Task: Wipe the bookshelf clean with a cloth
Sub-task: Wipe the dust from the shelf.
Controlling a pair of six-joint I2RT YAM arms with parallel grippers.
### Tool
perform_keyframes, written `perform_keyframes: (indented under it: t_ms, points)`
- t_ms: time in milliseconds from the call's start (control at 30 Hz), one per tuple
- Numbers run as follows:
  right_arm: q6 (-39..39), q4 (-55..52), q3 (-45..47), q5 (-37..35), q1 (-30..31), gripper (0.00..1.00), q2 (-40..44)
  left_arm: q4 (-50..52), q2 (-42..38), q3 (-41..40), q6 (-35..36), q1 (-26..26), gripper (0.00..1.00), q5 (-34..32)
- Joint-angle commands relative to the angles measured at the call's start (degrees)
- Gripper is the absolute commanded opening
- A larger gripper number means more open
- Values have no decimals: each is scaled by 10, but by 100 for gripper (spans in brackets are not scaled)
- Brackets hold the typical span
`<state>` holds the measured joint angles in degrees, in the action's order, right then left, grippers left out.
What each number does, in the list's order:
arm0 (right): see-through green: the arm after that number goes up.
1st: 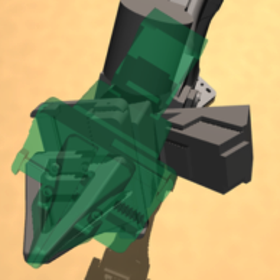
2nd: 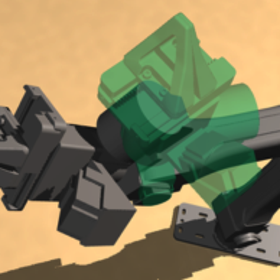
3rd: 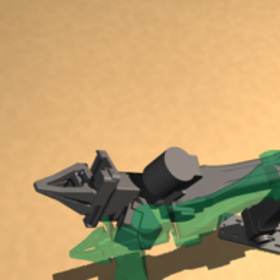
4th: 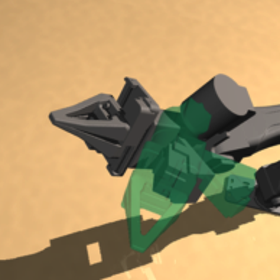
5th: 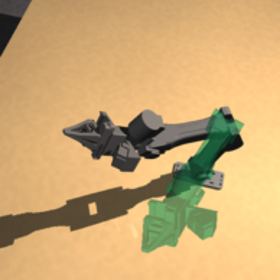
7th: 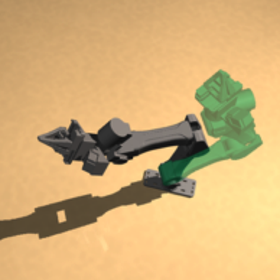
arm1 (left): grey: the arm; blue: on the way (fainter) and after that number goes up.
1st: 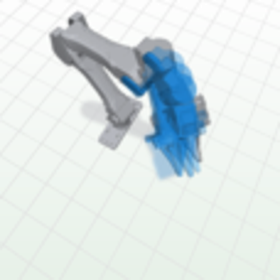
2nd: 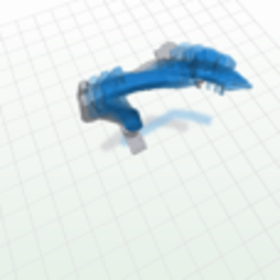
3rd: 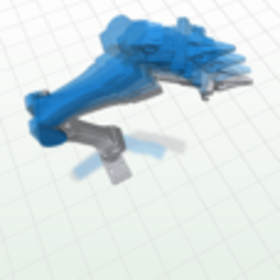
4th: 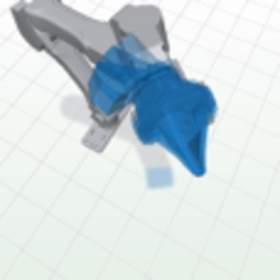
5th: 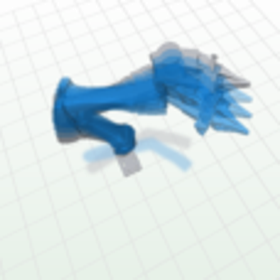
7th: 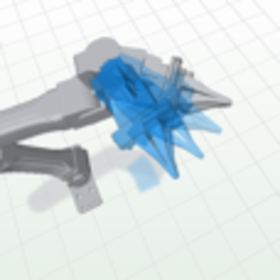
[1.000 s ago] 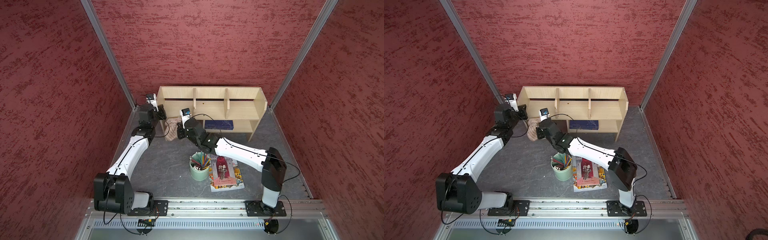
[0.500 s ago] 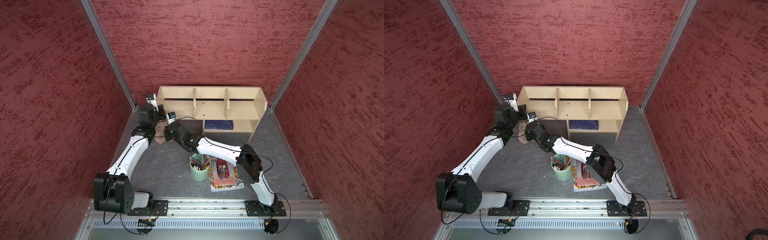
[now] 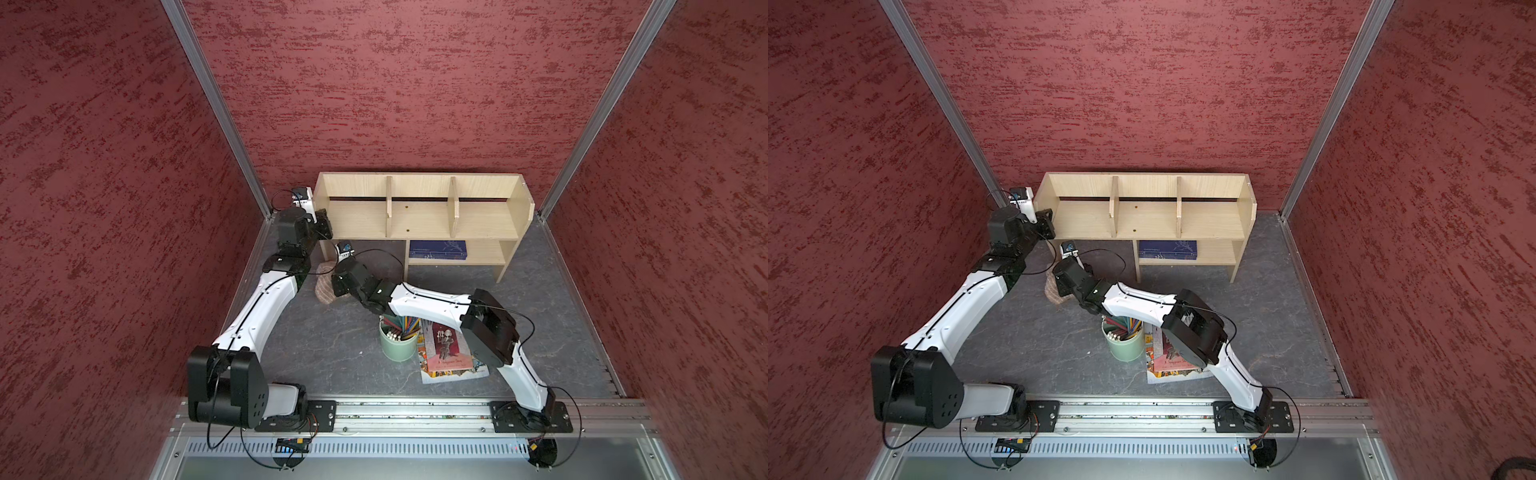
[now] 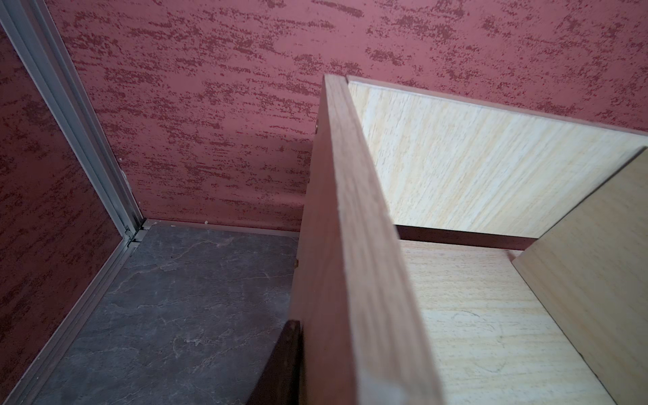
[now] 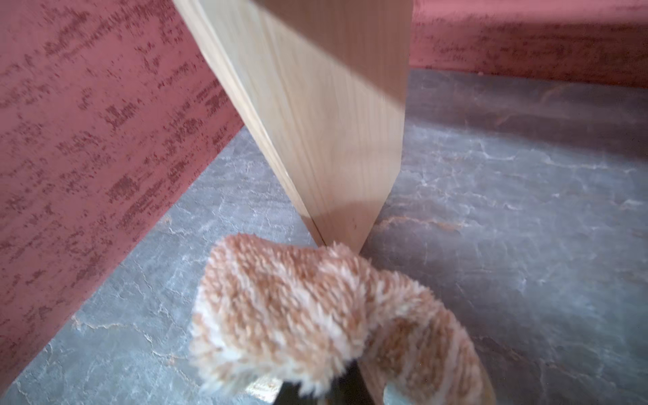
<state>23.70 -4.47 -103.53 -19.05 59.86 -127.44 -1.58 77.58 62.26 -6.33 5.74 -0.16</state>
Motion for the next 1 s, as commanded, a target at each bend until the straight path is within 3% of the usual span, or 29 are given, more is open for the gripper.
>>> perform_keyframes:
  t_ms: [0, 267, 700, 833, 967]
  points:
    - [-16, 20, -23, -38, -2, 0, 47, 5, -22, -4, -84, 3, 0, 104]
    - [-15, 32, -4, -83, -18, 0, 98, 3, -24, -6, -84, 2, 0, 107]
    - [20, 11, 263, -156, -117, 0, 332, 3, -22, -7, -81, 0, 0, 111]
    - [45, -6, 326, -122, -169, 0, 372, 3, -20, -6, -82, 0, 0, 114]
    - [48, 18, 368, -66, -178, 0, 352, 3, -18, -6, -82, 1, 0, 115]
